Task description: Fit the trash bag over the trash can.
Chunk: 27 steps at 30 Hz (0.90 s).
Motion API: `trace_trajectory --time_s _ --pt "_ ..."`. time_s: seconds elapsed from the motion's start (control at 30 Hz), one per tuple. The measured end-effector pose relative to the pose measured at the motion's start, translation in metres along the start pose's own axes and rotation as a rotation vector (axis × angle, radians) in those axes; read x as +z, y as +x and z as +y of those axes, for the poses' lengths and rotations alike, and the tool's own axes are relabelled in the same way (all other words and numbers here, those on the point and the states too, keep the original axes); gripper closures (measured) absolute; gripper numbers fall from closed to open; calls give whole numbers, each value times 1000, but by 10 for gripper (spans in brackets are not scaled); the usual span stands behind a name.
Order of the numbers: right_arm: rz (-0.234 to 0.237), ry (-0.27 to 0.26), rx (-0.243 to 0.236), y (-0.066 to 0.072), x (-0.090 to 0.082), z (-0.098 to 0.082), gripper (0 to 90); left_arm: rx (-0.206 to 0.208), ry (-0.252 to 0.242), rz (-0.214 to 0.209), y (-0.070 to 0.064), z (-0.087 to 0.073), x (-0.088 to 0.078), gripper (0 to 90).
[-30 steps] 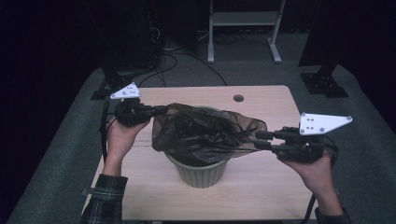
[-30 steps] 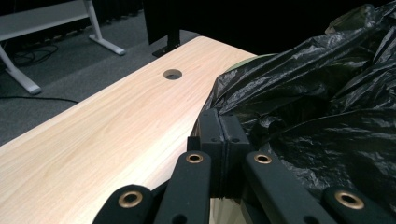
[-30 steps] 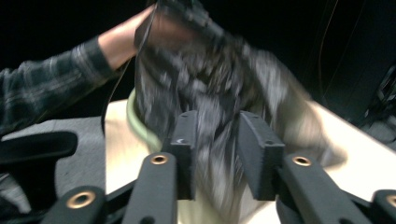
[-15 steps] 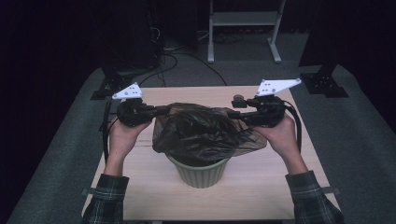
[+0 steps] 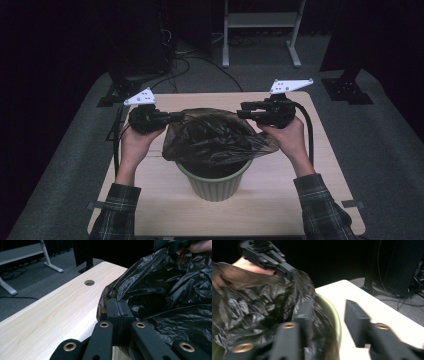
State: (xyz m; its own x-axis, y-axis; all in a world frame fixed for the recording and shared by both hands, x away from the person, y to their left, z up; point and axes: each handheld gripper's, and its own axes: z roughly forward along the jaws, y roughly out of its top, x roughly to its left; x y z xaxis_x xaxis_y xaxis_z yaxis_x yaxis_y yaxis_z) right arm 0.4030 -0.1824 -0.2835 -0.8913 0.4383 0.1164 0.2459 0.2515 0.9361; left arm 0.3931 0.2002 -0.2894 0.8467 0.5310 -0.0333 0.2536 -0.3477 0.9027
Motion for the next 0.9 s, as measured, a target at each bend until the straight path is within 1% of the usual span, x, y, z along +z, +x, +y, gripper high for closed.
trace_trajectory --time_s 0.03,0.07,0.1,0.13,0.17,0.23,0.27,0.33,0.43,0.47,0.53,0.57,0.6,0.63,0.67,0.73,0.83,0.9 --pt "5 3 -5 1 1 1 498 2 5 0 0 1 1 899" --pt "3 18 -13 2 2 3 474 1 4 -2 -1 1 2 899" --pt "7 25 -17 3 5 3 479 1 3 -4 -1 1 3 899" --pt "8 31 -18 3 7 3 514 4 5 -3 -2 2 3 899" --pt "15 43 -17 2 10 3 551 4 4 -3 -2 2 4 899" --pt "36 63 -16 1 16 1 722 9 5 -7 -2 2 4 899" --pt "40 77 -17 -1 19 0 801 11 7 -6 -2 2 5 899" --pt "28 84 -12 -3 23 -2 892 14 14 2 0 1 6 899" --pt "4 58 5 -10 23 -2 898 17 24 7 4 -1 10 899" --pt "-7 56 7 -12 25 -2 899 22 33 14 6 -1 12 899" --pt "-33 69 1 -17 30 -2 898 21 45 18 10 -5 20 899" --pt "-50 67 5 -20 32 -3 898 20 45 18 11 -6 23 899" --pt "-57 64 11 -23 34 -4 898 17 61 17 14 -9 28 899" --pt "-65 60 21 -27 36 -6 898 14 66 17 16 -12 31 899" --pt "-68 60 33 -30 38 -8 898 5 65 11 18 -16 34 899" --pt "-88 83 45 -36 44 -15 897 -12 80 8 21 -23 41 899" --pt "-93 111 79 -44 52 -26 897 -36 91 0 25 -35 48 899" --pt "-85 113 96 -46 55 -33 897 -54 99 -10 27 -44 51 899"
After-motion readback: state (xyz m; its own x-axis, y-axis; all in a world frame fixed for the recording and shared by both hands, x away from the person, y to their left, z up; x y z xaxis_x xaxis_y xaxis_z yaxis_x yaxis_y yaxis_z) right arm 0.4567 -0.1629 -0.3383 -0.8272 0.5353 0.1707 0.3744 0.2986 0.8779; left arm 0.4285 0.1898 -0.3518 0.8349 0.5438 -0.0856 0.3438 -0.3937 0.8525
